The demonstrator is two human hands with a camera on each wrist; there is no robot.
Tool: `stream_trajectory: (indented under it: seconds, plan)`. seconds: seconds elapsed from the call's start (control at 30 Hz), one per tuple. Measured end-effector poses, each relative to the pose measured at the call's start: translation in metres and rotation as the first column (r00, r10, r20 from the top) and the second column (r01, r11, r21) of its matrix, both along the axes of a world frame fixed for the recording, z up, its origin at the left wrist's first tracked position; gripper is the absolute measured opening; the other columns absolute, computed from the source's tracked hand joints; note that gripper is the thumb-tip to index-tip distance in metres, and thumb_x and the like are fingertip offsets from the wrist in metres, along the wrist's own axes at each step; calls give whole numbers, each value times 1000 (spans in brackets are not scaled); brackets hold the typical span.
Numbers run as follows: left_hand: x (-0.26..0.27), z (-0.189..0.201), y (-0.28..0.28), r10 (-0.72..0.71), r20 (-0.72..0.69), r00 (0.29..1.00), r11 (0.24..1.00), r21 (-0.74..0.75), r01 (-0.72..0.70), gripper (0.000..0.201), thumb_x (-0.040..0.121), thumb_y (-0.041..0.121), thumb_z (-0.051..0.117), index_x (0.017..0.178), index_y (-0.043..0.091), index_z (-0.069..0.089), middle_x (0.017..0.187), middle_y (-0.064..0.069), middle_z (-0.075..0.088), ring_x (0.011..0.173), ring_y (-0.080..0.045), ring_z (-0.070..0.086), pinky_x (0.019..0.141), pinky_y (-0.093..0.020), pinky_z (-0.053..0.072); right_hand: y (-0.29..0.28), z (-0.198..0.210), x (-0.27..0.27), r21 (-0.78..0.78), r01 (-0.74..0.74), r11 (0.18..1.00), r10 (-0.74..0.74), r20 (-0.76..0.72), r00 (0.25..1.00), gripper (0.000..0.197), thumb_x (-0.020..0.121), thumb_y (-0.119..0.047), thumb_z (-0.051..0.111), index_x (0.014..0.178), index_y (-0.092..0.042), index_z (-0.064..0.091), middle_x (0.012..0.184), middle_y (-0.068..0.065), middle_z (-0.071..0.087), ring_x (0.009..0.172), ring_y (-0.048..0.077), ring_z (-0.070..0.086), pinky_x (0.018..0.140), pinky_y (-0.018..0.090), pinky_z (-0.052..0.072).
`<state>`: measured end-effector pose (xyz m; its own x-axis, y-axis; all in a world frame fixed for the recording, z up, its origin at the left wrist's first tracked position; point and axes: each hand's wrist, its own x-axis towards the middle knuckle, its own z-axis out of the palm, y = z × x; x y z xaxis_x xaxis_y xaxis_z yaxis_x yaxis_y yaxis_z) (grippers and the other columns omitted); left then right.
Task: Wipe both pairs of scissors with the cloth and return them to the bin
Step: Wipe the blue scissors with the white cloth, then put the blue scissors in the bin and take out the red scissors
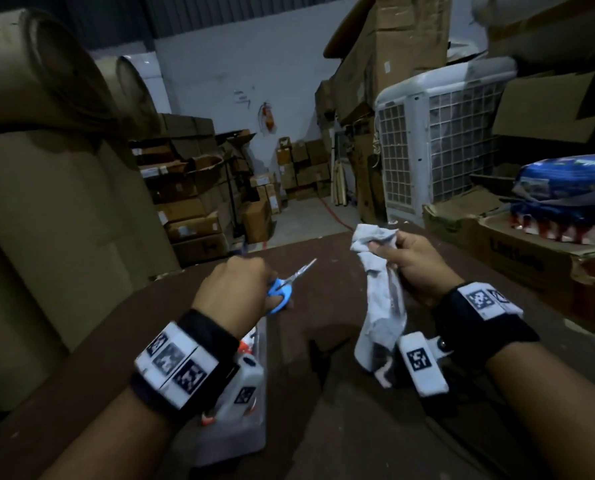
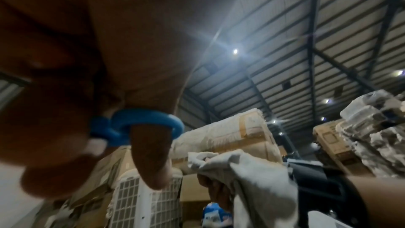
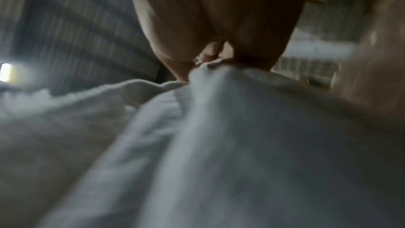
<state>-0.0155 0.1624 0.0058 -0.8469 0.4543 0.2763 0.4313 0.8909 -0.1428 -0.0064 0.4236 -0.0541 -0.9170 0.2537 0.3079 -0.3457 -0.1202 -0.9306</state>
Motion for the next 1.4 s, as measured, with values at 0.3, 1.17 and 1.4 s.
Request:
stream_trajectory:
  seconds: [0.3,1.17,1.4]
  plan:
    - [-19,-28,55,130,209,969,974,-212,-85,42,93,34,69,122,5,62,124,-17,64,112,-36,64,81,-39,48,21,-19,-9,521,351,778,-405,-11,914,20,82,-33,77,99,-23,74,101,1,74,94,15,65,84,29,48]
    - [-25,-9,-5,42,215,976,994,92,-63,35,78,46,83,94,18,70,87,-3,69,82,-22,68,65,-28,47,23,-21,-15,634,377,675,-388,-130,913,29,83,-31,78,107,-17,74,110,11,74,107,28,66,95,40,51]
    - [2,31,-66,77,176,981,964,239,-118,28,80,42,82,89,16,74,67,5,69,61,-5,64,49,-17,39,24,-22,-17,640,362,678,-398,-94,912,35,82,-36,78,111,-17,73,111,10,73,107,28,66,98,47,52]
